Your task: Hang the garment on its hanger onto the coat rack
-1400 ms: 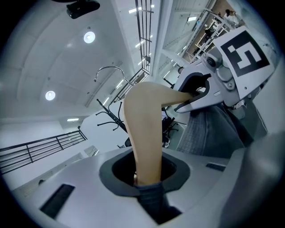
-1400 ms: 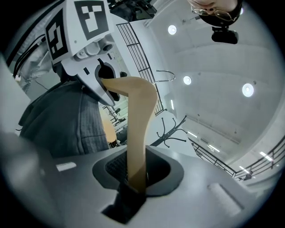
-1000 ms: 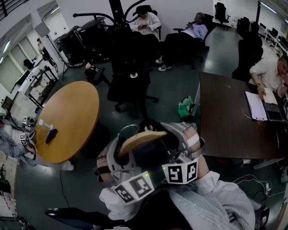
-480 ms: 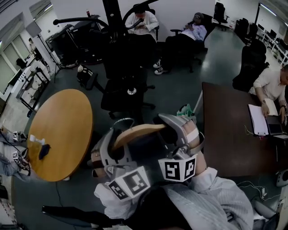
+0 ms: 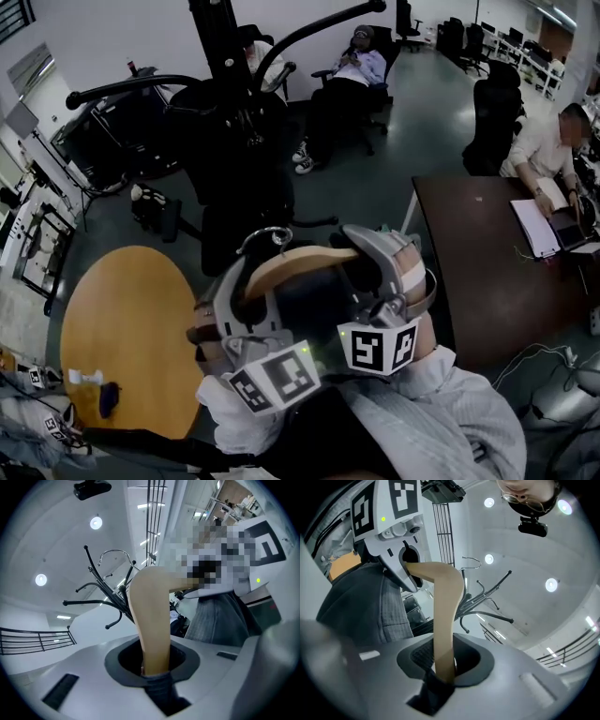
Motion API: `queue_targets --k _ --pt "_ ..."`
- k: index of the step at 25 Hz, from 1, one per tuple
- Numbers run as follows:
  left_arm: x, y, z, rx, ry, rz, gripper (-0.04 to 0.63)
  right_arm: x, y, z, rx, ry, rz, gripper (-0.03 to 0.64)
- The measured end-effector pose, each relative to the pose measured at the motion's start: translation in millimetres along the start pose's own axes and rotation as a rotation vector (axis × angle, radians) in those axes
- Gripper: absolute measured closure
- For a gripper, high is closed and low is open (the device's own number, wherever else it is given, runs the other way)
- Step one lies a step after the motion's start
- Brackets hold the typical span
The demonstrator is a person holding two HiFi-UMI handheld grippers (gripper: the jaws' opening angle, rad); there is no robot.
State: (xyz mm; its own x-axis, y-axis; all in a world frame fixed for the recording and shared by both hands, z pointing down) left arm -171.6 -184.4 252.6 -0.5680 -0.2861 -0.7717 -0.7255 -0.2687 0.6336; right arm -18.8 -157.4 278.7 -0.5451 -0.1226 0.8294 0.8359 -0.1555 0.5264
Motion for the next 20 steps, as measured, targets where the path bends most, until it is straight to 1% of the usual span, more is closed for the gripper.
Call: queue_targets --k 2,5,9,13,20 --pt "14.5 6.1 -19.9 -0.041 0.022 -0.012 0.526 1.5 -5.5 -18.1 0.034 0.036 0.007 0.532" --pt "26.7 10.8 -42.7 -0.094 0.056 -0.019 0.526 1.6 -8.7 -36.0 0.076 0.067 0.021 0.532" --pt "38.4 12.1 -65.3 -0.131 0.062 -0.018 0.526 -2.3 -8.6 -57.0 0.096 0.097 0.032 0.532" --pt "42.2 9.9 -90.3 -0.143 0.06 -0.01 0.526 -7.6 0.0 -79.2 0.096 0.113 0.048 0.532" --pt "34.9 -8.6 -127.2 -0.13 0.066 0.012 0.526 -27.7 27.8 -106.0 0.09 0.108 0.062 0.531"
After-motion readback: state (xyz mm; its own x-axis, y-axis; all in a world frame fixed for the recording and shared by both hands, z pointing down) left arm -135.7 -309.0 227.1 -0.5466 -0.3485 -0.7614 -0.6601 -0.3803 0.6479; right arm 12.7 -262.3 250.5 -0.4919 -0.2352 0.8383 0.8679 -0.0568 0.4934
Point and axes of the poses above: the fingertips, and each gripper's own axes: z backward along the fingers, x to its left, y out of its underside, the point moved 9 cm from there along z, backward along the fingers, and after that the axes turned 3 degrees about x, right-handed, at the moved point
